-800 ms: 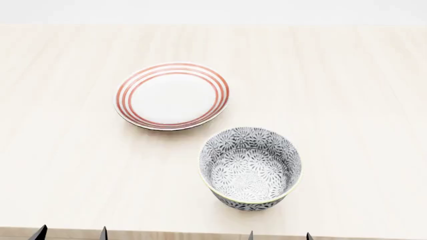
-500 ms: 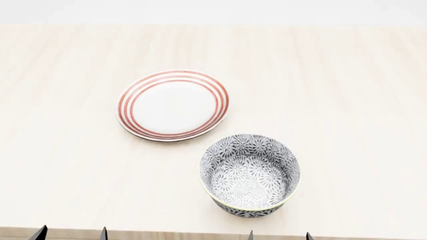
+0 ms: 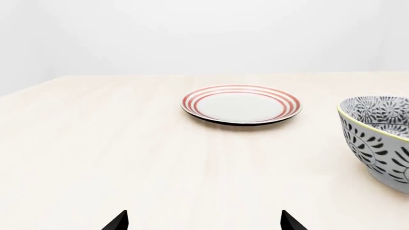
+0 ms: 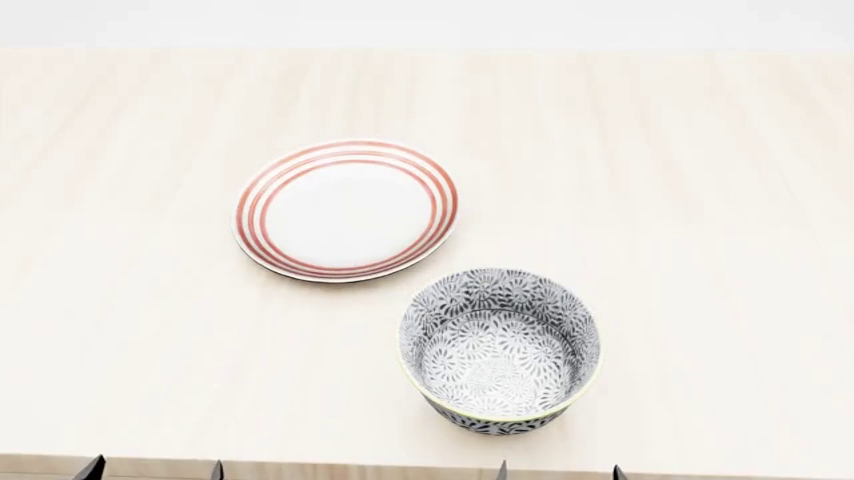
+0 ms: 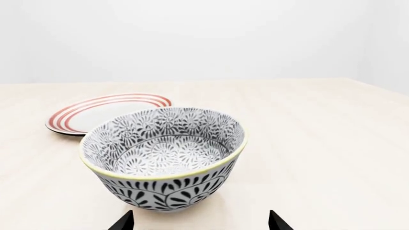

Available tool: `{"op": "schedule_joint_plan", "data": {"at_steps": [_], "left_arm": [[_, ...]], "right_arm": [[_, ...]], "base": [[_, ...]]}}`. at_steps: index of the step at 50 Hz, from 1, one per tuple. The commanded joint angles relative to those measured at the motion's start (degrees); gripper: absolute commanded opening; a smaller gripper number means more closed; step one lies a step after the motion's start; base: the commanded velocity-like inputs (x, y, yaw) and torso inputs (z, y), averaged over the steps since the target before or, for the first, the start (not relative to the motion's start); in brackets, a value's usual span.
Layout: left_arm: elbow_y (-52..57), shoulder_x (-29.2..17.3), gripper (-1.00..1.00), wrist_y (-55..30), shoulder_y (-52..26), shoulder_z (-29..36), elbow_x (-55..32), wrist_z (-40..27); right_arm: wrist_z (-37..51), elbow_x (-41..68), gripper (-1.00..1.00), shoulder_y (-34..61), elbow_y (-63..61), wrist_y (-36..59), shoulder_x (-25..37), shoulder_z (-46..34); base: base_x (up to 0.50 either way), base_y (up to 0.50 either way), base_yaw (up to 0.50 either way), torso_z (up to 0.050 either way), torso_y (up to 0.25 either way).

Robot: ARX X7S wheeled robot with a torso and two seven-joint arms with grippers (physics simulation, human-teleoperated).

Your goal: Put the bowl on the plate.

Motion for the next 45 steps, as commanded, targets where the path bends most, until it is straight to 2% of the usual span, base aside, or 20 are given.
{"op": "schedule_joint_plan", "data": {"at_steps": [1,6,10,18,24,42,45], "left_arm": [[2.0,0.1,1.0,-1.2,0.2,-0.6,-0.9,-0.2],[12.5,-0.5,1.0,-2.9,-1.9,-4.3,-4.5,-2.6],[24.0,-2.0,1.0,-0.3,-4.6,-9.1,-3.9,-6.7],[32.2,-3.3,1.0,6.4,-3.9,-12.0,0.7,-10.5],[35.0,-3.4,1.0,9.8,-3.2,-12.4,2.7,-12.2],[33.7,-4.4,1.0,9.3,-3.0,-11.1,2.3,-13.7],[33.2,-4.7,1.0,5.9,-3.3,-9.7,1.5,-12.9]], "right_arm": [[0.5,-0.2,1.0,0.1,-1.0,-0.4,-0.1,0.3],[4.8,3.3,1.0,2.9,-7.5,-7.1,-0.9,5.3],[8.0,5.9,1.0,5.6,-13.3,-11.8,-0.8,9.0],[9.6,7.0,1.0,6.5,-21.1,-18.8,0.3,10.3],[11.6,8.0,1.0,6.6,-22.3,-20.3,0.4,11.0],[12.4,7.8,1.0,6.0,-22.0,-19.7,2.4,8.3],[12.9,7.5,1.0,5.9,-22.2,-18.8,2.7,7.9]], "base": [[0.0,0.0,0.0,0.0,0.0],[0.0,0.0,0.0,0.0,0.0],[0.0,0.0,0.0,0.0,0.0],[0.13,0.0,0.0,0.0,0.0],[0.48,0.0,0.0,0.0,0.0],[0.5,0.0,0.0,0.0,0.0],[0.34,0.0,0.0,0.0,0.0]]}}
